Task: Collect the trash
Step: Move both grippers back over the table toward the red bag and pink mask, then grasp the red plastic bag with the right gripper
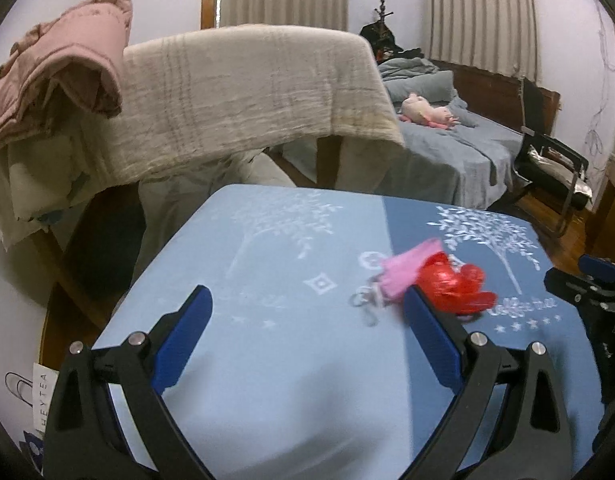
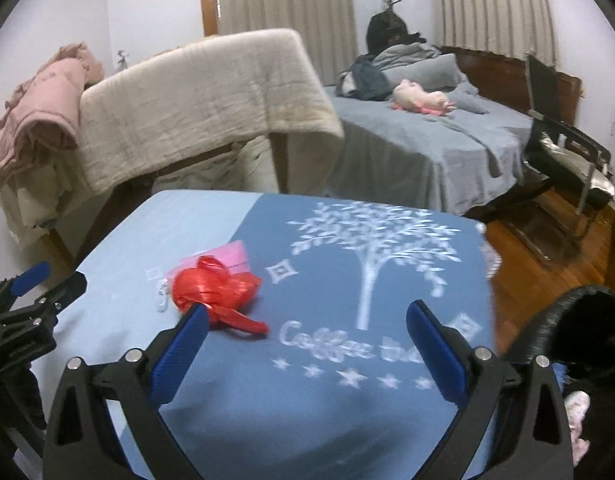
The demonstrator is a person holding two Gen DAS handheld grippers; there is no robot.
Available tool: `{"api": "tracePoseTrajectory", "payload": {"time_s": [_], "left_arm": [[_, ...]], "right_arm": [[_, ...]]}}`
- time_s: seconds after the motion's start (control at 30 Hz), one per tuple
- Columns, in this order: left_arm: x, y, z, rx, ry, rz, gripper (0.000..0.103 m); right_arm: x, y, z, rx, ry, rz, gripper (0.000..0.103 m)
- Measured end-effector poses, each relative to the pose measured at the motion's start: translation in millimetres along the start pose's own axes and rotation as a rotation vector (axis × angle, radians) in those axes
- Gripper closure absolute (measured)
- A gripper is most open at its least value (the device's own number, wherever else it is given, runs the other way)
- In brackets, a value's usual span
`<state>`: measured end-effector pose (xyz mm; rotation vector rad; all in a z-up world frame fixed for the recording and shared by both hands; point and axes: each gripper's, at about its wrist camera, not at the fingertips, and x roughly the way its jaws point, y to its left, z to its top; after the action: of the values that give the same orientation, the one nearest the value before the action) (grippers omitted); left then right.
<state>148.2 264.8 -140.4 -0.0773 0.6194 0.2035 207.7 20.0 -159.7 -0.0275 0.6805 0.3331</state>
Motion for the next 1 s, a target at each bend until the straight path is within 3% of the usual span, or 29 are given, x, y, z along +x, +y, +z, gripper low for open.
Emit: {"api": "tracePoseTrajectory", "payload": {"time_s": [0.3,0.63,0.9,1.0], "left_arm": [[29,31,0,-0.024,0.035,0.039,0.009],[42,46,-7,-0.039,0.058,0.050,0.009],[47,41,-6,-0.031,0.064,0.044,0.009],[49,36,-4,-0.025,0.064,0.039,0.009]], "right_arm": [[47,50,1,-0.052,0.056,0.063,0.006],[83,64,-3,-0.067,0.119,0.058,0.007],[93,68,-6,-0.068,0.164,0.124,0.043],[88,65,-4,-0.066,0.155,0.148,0.050]]}}
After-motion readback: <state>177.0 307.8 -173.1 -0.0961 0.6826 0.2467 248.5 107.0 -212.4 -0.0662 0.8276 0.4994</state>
